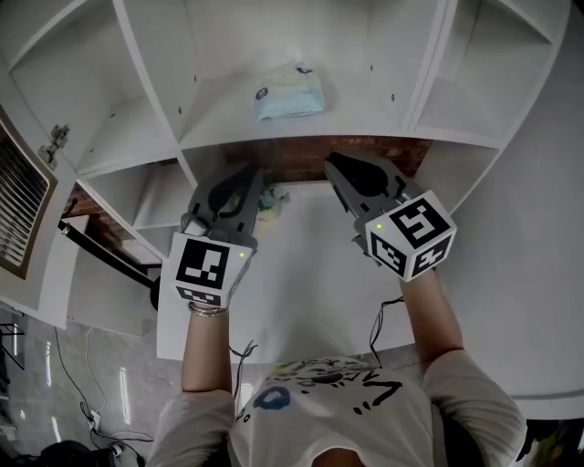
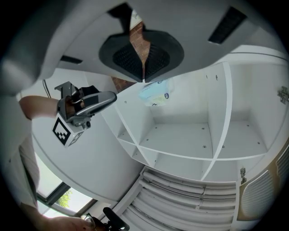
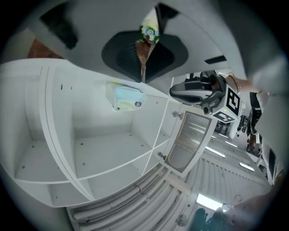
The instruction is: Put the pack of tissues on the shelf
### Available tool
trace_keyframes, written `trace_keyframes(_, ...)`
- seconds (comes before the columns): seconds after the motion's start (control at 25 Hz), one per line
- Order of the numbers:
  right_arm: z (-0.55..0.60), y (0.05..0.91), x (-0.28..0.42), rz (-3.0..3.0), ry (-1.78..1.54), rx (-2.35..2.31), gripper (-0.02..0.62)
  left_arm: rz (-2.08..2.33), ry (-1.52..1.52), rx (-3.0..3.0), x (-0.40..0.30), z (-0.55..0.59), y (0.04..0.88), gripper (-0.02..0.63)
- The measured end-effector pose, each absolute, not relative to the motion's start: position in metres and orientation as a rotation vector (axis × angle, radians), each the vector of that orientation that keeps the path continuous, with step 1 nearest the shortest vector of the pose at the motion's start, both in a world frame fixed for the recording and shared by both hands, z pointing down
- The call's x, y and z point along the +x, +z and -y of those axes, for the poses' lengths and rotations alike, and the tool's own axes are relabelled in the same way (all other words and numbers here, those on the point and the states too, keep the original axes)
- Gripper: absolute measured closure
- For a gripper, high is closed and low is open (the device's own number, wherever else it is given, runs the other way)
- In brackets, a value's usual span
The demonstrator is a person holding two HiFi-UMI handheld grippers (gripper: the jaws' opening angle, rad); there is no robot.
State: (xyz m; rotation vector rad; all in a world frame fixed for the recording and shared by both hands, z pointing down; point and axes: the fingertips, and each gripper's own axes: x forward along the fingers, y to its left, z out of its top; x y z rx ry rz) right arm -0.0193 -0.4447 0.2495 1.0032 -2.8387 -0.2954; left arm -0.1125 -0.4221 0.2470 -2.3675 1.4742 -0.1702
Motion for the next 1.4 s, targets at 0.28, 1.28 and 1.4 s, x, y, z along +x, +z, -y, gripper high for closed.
trace_keyframes(0.28,0.434,0.285,-0.02,2.815,-0.221,0.955,0.554,-1.42,-0.232,-2.514,-0.094,0.411,0.297,0.583)
trace_keyframes(1.28,0.374,0.398,-0.013,2.832,0.109,0.789,0.561,-1.349,-0.223,-2.858,-0.05,0.366,0.399,0.589)
trace_keyframes(1.4,0.37,0.408,-0.009,2.831,0.17,0.794,0.563,-1.391,-0.217,-2.895,-0.053,0.362,0.414,0.589)
